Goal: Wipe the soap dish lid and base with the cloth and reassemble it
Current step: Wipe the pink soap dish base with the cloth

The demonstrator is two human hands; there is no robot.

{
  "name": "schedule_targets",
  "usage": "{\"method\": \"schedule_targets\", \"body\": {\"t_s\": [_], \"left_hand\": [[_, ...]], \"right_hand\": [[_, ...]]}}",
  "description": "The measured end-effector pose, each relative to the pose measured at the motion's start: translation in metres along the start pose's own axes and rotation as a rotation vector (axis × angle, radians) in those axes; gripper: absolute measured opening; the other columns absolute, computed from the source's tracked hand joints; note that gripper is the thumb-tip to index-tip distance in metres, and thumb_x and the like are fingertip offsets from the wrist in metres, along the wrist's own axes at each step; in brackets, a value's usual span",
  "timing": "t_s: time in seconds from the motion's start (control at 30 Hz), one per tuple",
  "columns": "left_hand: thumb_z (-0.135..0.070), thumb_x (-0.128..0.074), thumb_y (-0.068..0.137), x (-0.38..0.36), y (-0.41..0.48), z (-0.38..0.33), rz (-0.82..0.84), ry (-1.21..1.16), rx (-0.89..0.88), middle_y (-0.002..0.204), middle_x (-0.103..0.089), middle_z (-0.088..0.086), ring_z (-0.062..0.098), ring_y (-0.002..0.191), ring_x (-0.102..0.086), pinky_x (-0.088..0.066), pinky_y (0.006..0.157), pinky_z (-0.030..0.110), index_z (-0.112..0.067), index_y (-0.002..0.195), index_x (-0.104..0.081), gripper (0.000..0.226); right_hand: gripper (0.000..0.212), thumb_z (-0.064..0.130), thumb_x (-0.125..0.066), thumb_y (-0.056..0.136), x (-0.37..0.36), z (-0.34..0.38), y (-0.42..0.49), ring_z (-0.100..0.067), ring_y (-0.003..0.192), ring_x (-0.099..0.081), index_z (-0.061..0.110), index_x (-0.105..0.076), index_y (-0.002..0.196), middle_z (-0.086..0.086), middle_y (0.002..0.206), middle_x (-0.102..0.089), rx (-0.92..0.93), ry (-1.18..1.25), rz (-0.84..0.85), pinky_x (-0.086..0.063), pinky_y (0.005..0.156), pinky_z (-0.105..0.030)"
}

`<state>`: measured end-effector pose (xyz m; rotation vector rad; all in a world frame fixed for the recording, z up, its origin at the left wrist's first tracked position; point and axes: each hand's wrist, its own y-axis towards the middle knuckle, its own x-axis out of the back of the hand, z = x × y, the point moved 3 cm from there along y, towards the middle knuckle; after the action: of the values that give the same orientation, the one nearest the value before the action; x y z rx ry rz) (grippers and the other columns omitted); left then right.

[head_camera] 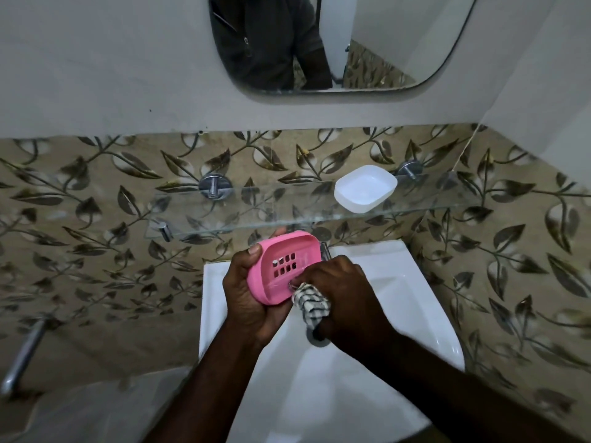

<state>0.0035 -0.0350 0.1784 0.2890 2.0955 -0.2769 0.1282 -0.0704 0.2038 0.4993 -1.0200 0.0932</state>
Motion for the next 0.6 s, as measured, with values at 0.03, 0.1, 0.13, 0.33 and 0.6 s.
{"method": "schedule_targets", "body": {"t_s": [0.03, 0.1, 0.13, 0.33, 0.6], "left_hand": [[-0.036, -0.083, 0.044, 0.001, 0.0, 0.0, -0.012, -0.004, -0.011, 0.102, -0.07, 0.016, 0.03, 0.092, -0.068, -0.057, 0.081, 0.037, -0.006, 0.107, -0.069, 0.071], [-0.036, -0.081, 0.045, -0.006, -0.003, 0.002, -0.005, 0.013, -0.008, 0.093, -0.072, 0.016, 0.028, 0.084, -0.07, -0.058, 0.074, 0.035, -0.006, 0.097, -0.074, 0.06], [-0.035, -0.076, 0.05, -0.008, -0.004, 0.003, -0.004, 0.01, -0.006, 0.086, -0.073, 0.015, 0.026, 0.076, -0.071, -0.059, 0.068, 0.032, -0.005, 0.089, -0.076, 0.049], [-0.035, -0.082, 0.045, -0.008, -0.006, 0.001, 0.002, -0.007, 0.021, 0.098, -0.071, 0.018, 0.03, 0.088, -0.068, -0.057, 0.077, 0.036, -0.004, 0.107, -0.068, 0.07], [-0.034, -0.085, 0.036, -0.016, -0.005, 0.002, 0.014, -0.011, -0.014, 0.089, -0.073, 0.016, 0.027, 0.078, -0.071, -0.059, 0.068, 0.034, -0.005, 0.094, -0.075, 0.065]], "right_hand": [[0.039, 0.034, -0.047, 0.058, -0.001, 0.001, 0.0, -0.023, 0.081, -0.057, 0.022, -0.071, 0.087, 0.007, 0.086, -0.068, -0.026, 0.044, -0.006, -0.044, 0.068, -0.034], [0.028, 0.027, -0.052, 0.064, -0.001, 0.018, 0.002, -0.023, 0.077, -0.057, 0.018, -0.07, 0.083, 0.004, 0.081, -0.065, -0.014, 0.138, -0.021, -0.043, 0.071, -0.033], [0.021, 0.022, -0.057, 0.065, -0.001, 0.028, 0.002, -0.021, 0.075, -0.055, 0.016, -0.069, 0.081, 0.003, 0.079, -0.063, 0.015, 0.176, -0.032, -0.041, 0.071, -0.03], [0.031, 0.033, -0.053, 0.061, 0.001, 0.014, -0.002, -0.023, 0.077, -0.056, 0.021, -0.067, 0.087, 0.006, 0.084, -0.066, 0.116, -0.038, 0.077, -0.045, 0.069, -0.033], [0.016, 0.023, -0.052, 0.07, 0.004, 0.034, -0.003, -0.02, 0.071, -0.053, 0.011, -0.063, 0.073, -0.001, 0.072, -0.061, 0.05, 0.175, -0.151, -0.044, 0.067, -0.034]]}}
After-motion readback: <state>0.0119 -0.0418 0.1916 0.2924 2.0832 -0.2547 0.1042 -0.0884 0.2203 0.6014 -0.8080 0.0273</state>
